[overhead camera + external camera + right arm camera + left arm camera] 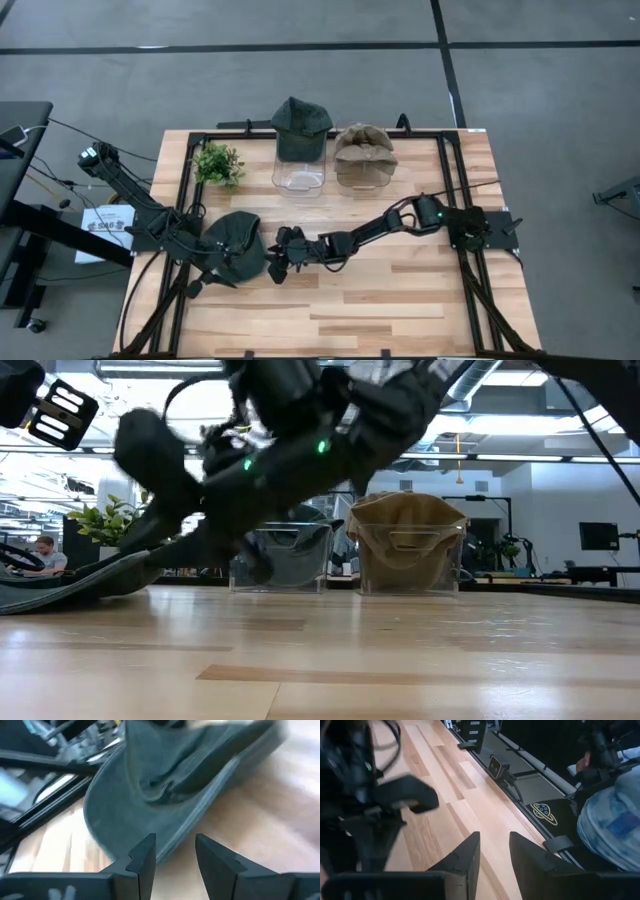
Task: Pick & Place hat
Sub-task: Put the blue cap into the left transparent bin
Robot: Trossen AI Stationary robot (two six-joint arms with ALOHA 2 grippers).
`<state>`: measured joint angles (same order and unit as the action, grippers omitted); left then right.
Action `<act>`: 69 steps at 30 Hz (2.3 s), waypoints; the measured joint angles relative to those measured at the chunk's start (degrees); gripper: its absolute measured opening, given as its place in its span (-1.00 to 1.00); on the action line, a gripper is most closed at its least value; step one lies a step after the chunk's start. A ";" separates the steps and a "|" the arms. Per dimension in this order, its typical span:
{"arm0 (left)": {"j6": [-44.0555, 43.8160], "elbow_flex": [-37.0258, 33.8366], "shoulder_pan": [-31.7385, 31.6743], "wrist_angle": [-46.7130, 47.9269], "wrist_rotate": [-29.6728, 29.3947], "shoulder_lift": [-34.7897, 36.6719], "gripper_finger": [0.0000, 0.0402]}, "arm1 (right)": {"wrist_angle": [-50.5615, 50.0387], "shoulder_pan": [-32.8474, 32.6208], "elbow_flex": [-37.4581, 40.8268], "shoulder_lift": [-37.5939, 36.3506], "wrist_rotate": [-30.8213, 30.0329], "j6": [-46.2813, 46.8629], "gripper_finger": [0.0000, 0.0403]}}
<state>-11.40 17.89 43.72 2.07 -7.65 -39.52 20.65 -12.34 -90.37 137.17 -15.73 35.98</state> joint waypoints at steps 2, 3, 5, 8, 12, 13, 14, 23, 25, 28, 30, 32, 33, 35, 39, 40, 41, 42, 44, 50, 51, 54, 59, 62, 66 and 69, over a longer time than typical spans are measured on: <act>0.00 0.00 0.00 -0.01 0.00 -0.01 -0.49 | -0.50 0.41 -1.06 1.58 1.30 -0.01 -0.36; 0.00 0.00 0.00 -0.06 -0.01 -0.04 -0.49 | 0.11 0.56 -2.12 2.54 2.31 -0.01 -0.36; 0.00 0.00 0.00 -0.01 -0.01 -0.05 -0.49 | -0.26 1.16 -3.41 3.44 3.74 -0.18 -0.37; 0.02 0.00 0.00 0.00 -0.01 -0.05 -0.49 | -0.13 1.67 -5.29 4.35 5.44 -0.43 -0.37; 0.20 0.00 0.00 0.02 -0.01 -0.05 -0.49 | -0.50 1.88 -5.94 4.59 5.34 -0.11 -0.42; 0.20 0.00 0.00 0.02 -0.01 -0.06 -0.49 | -0.59 1.86 -5.98 4.59 5.25 -0.02 -0.48; 0.20 0.00 0.00 0.02 -0.01 -0.07 -0.49 | -0.71 1.86 -6.01 4.59 5.23 0.03 -0.57; 0.20 0.00 0.00 0.03 -0.02 -0.07 -0.49 | -5.15 1.14 -6.15 2.94 2.21 1.96 -0.97; 0.20 0.00 0.00 0.02 -0.01 -0.07 -0.49 | -10.43 0.66 -6.09 1.02 -0.73 1.95 -0.97; 0.20 0.00 0.00 0.04 -0.03 -0.07 -0.49 | -18.76 -0.68 -6.14 -1.95 -6.09 1.79 -0.98; 0.20 0.00 0.00 0.04 -0.01 -0.07 -0.49 | -24.34 -1.65 -6.09 -3.79 -9.34 2.25 -0.98; 0.20 0.00 0.01 0.02 -0.06 -0.07 -0.49 | -30.10 -2.88 -6.09 -5.67 -12.70 3.24 -0.98; 0.21 0.00 0.02 0.04 -0.42 -0.07 -0.49 | -32.95 -3.55 -6.09 -6.43 -14.17 4.02 -0.99; 0.21 0.00 0.02 0.02 -1.87 -0.07 -0.49 | -38.87 -5.02 -6.05 -7.86 -16.57 6.39 -0.99; 0.52 0.00 0.02 0.02 -7.53 -0.07 -0.49 | -47.26 -8.04 -6.01 -9.76 -18.39 10.84 -0.99; 0.81 0.00 0.02 0.04 -10.03 -0.07 -0.49 | -48.54 -8.89 -5.98 -10.18 -19.16 11.63 -0.99; 0.88 0.00 0.02 0.04 -12.50 -0.07 -0.49 | -49.90 -9.72 -5.98 -10.68 -20.00 12.20 -0.99; 0.88 0.00 0.00 0.04 -15.01 -0.13 -0.49 | -50.92 -10.54 -5.94 -11.25 -20.59 12.25 -0.99; 0.29 -0.40 -0.02 -0.15 -19.16 -0.35 -0.49 | -51.69 -12.05 -5.92 -12.23 -22.24 11.71 -0.99; -5.91 -3.91 -3.16 -0.30 -23.97 -0.30 -0.49 | -52.33 -15.54 -5.88 -14.50 -26.71 9.82 -0.99; -6.28 -4.03 -4.14 -0.33 -23.95 -0.29 -0.49 | -52.33 -15.88 -5.88 -14.64 -27.00 9.84 -0.99; -6.52 -4.20 -6.75 -0.49 -22.67 -0.29 -0.49 | -52.97 -16.50 -5.88 -14.67 -27.05 9.89 -0.99; -7.10 -4.24 -8.52 -0.44 -19.36 -0.29 -0.49 | -55.88 -16.60 -5.88 -14.67 -26.18 11.54 -0.99; -7.09 -4.24 -9.04 -0.42 -19.32 -0.29 -0.49 | -57.65 -16.83 -5.88 -14.67 -26.16 12.76 -0.99; -7.10 -4.24 -10.01 0.99 -19.33 -0.38 -0.49 | -58.63 -17.77 -5.90 -14.67 -26.23 13.39 -0.99; -7.14 -4.26 -11.16 2.87 -19.31 -0.39 -0.49 | -58.58 -18.63 -5.90 -14.67 -26.27 13.11 -0.99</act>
<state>-18.53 13.63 32.57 4.93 -26.96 -39.91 -37.93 -30.97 -96.27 122.50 -42.00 49.09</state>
